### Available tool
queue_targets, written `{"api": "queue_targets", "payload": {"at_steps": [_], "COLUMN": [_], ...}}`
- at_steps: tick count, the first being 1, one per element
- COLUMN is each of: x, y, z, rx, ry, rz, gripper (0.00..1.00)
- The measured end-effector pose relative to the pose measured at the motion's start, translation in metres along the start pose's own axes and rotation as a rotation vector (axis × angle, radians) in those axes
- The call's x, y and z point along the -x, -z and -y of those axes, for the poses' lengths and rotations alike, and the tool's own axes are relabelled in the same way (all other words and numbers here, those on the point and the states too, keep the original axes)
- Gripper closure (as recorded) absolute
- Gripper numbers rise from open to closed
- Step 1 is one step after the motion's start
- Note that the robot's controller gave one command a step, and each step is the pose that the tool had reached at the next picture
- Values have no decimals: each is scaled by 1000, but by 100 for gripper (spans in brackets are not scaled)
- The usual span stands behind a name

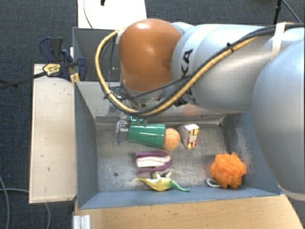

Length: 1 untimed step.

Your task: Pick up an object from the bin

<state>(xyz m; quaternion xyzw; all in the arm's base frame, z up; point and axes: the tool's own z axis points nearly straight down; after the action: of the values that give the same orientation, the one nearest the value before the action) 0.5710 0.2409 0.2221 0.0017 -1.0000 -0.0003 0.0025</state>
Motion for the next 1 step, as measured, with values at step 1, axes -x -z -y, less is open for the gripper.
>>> {"api": "queue_targets", "payload": {"at_steps": [1], "x": [2], "y": [5], "z": [1], "rx": [2], "ry": [-6], "rz": [8], "gripper": [0]}}
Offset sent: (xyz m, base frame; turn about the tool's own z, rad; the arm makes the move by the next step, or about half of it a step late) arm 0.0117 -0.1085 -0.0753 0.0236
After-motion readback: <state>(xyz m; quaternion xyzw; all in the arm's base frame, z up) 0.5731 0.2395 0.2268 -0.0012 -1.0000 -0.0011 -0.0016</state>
